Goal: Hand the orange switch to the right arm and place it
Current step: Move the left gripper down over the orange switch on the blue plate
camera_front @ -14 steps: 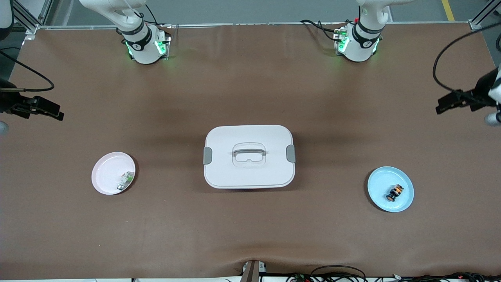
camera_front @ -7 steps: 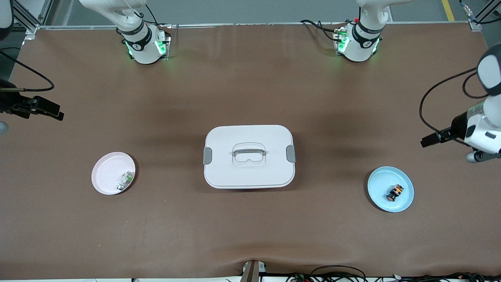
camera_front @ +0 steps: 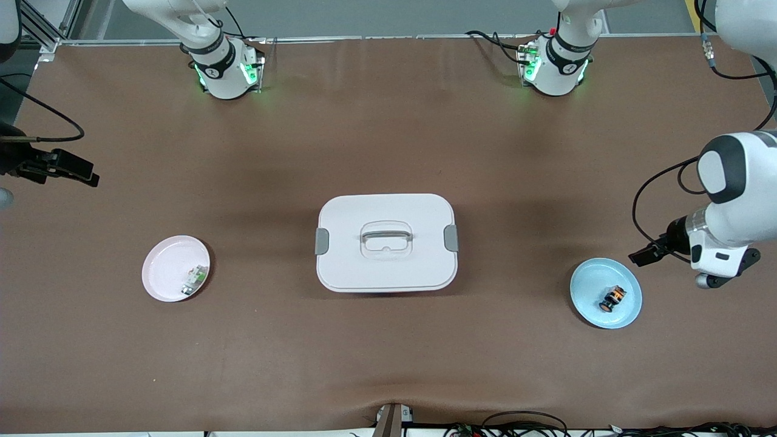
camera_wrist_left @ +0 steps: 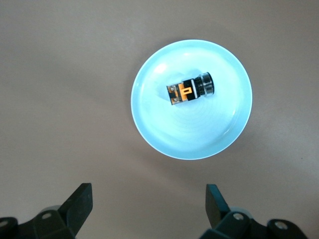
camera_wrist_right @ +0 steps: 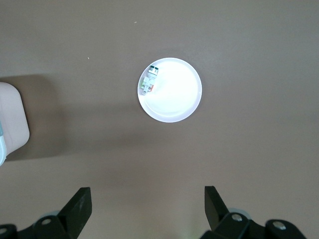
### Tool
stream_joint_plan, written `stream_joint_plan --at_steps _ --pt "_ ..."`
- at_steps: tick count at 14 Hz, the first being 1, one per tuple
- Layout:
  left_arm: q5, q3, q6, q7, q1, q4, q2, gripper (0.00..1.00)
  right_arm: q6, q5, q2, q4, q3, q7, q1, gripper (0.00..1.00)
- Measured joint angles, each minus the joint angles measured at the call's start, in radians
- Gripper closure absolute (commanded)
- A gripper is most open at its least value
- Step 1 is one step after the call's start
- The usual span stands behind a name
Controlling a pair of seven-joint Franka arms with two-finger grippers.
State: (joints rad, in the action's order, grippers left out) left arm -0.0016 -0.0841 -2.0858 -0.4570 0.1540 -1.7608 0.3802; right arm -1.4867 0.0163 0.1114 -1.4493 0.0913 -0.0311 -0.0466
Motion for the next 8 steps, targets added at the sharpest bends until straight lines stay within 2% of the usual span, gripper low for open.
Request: stream_joint_plan --at_steps 5,8 --pt "-0.079 -0.002 -0.048 -0.077 -0.001 0.059 0.116 0.0 0.0 0.0 0.0 0.0 0.0 0.0 0.0 0.0" --pt "-0.088 -0.003 -0.089 -0.156 -0.001 0.107 0.198 0.0 0.0 0.0 0.0 0.0 0.0 0.0 0.0 0.0"
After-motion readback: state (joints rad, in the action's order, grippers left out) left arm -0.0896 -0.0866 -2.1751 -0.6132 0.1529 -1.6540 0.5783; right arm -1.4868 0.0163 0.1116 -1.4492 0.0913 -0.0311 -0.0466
